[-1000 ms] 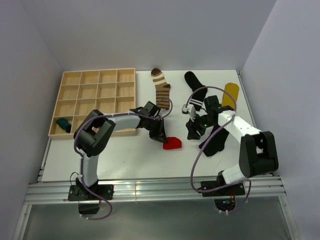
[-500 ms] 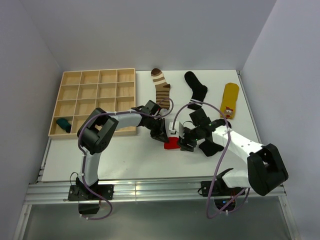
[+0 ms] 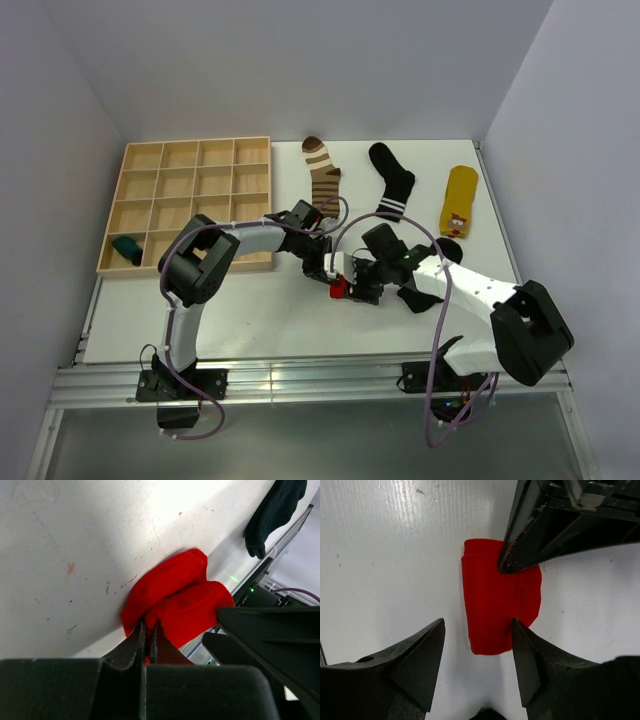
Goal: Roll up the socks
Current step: Roll the sock at the center of the board.
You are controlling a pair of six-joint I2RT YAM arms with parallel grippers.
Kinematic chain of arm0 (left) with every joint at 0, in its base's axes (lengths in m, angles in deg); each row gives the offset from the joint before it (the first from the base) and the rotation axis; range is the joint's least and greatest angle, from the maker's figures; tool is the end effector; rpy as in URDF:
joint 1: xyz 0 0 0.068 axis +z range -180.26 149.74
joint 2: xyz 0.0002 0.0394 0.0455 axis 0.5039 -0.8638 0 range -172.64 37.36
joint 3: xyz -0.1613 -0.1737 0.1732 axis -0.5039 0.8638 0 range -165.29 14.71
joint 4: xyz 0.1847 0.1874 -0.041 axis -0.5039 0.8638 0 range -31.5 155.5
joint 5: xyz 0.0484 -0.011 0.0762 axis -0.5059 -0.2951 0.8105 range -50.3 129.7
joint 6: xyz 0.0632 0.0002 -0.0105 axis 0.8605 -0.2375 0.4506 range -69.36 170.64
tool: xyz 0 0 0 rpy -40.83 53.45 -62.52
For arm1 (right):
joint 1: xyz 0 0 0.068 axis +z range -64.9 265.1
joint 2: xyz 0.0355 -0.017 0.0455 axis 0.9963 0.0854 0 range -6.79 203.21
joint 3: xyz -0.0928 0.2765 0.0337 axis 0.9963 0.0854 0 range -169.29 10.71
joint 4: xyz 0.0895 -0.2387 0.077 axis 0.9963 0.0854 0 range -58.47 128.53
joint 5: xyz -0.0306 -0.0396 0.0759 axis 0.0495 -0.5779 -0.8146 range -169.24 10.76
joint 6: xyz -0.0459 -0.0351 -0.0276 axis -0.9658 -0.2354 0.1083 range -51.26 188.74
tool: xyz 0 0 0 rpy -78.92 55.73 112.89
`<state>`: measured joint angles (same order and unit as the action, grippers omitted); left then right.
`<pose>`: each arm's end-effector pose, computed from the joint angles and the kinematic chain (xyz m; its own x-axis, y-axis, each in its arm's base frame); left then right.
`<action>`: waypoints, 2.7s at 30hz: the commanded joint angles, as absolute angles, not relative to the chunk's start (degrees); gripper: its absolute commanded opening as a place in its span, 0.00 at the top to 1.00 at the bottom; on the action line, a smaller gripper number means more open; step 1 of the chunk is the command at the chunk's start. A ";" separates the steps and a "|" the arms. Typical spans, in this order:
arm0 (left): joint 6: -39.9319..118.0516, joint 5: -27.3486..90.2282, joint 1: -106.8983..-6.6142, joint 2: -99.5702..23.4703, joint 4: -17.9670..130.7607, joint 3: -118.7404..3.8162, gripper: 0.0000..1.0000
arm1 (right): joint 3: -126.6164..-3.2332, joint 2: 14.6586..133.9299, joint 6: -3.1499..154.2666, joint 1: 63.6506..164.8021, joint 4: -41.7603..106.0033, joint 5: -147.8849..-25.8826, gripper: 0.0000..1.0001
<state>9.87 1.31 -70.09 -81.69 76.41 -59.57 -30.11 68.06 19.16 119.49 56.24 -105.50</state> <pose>0.3107 -0.2992 0.1291 -0.9875 0.1572 0.0127 0.1005 0.6892 -0.7176 0.1920 0.1580 0.1974 0.0726 -0.7778 -0.6243 -0.9883 0.0281 -0.1499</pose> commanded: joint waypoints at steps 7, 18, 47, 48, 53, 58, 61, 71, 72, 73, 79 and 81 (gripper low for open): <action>10.39 3.23 -69.98 -84.46 76.43 -60.09 0.99 | -32.70 73.54 20.49 121.13 54.81 -103.06 0.39; 4.86 -0.73 -69.37 -81.13 68.62 -55.35 0.91 | -35.61 79.52 23.65 120.43 57.36 -103.57 0.61; 16.78 39.44 -73.93 -54.32 56.12 -38.11 0.60 | -56.61 104.22 16.10 106.90 85.58 -118.27 0.66; 18.11 39.44 -74.90 -54.40 56.74 -38.46 0.57 | -56.88 104.57 16.27 106.90 85.67 -118.27 0.66; 28.65 47.76 -79.29 -55.11 59.65 -40.58 0.53 | -57.84 105.54 16.36 106.90 86.54 -118.18 0.66; 31.13 54.54 -84.56 -50.72 51.15 -34.18 0.50 | -58.28 106.06 16.63 106.81 86.98 -118.18 0.66; 27.37 58.06 -85.19 -47.47 48.14 -30.13 0.47 | -58.46 106.33 16.80 106.81 86.99 -118.27 0.66; 33.31 60.36 -88.00 -43.68 38.39 -23.70 0.42 | -60.21 108.00 17.15 106.81 88.56 -118.35 0.66; 34.28 59.22 -88.26 -43.68 36.20 -23.35 0.41 | -60.57 108.35 17.06 106.90 88.92 -118.44 0.66; 35.94 58.34 -88.26 -43.59 35.13 -22.91 0.40 | -60.92 108.70 17.15 106.90 89.09 -118.35 0.66; 45.71 55.96 -91.77 -41.83 20.11 -16.15 0.36 | -61.62 109.58 17.85 106.90 89.71 -118.18 0.66; 46.24 54.39 -92.22 -42.80 19.48 -16.05 0.36 | -61.71 109.75 17.94 106.98 89.71 -118.18 0.66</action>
